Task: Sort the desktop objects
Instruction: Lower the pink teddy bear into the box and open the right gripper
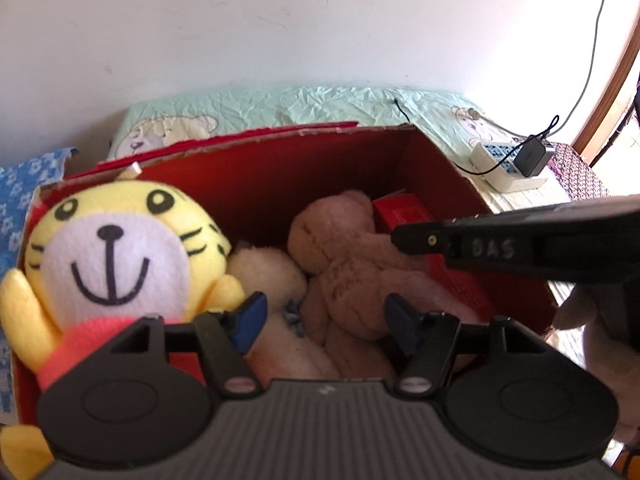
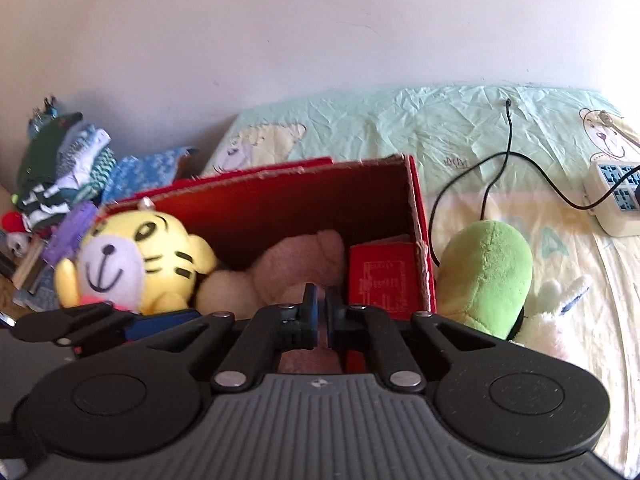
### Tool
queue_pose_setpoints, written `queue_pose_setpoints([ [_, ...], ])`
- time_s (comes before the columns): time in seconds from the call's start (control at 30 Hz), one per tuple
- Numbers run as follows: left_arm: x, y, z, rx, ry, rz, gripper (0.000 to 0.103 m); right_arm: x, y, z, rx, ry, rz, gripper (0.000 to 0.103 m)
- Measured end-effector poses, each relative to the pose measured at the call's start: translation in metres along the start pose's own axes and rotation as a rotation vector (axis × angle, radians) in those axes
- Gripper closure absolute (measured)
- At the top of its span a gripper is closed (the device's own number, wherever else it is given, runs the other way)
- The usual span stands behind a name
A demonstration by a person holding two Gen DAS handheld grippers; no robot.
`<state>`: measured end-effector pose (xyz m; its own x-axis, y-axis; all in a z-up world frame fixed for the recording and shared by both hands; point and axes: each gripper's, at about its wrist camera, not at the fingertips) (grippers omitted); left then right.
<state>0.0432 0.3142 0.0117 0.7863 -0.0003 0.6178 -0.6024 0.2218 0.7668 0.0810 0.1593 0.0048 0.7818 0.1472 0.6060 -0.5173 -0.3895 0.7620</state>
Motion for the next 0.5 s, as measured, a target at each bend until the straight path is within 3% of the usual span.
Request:
queue_pose_setpoints([
  [0.17, 0.0, -0.001, 0.0, -0.001, 0.01, -0.016, 0.028, -0.006, -0.002, -0.002, -0.002, 0.023, 0.004, 0.098],
  [0.27, 0.0, 0.003, 0.004, 0.019, -0.003, -0.009, 0.02, -0.009, 0.002, 0.0, 0.027, 0.021, 0.015, 0.092],
  [0.5, -0.003, 0.021, 0.0, 0.041, 0.036, 0.052, 0.022, -0.012, 0.024, -0.002, 0.043, 0.013, 0.079, 0.088],
])
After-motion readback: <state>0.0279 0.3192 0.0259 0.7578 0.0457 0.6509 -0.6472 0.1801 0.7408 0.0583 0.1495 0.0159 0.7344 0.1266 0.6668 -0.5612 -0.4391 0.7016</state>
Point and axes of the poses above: each gripper's, at about its wrist camera, not at the fingertips, and y roughly against the way its jaws point, z to its right, x to its top, and after that the axes turned 1 degree about y, right-handed
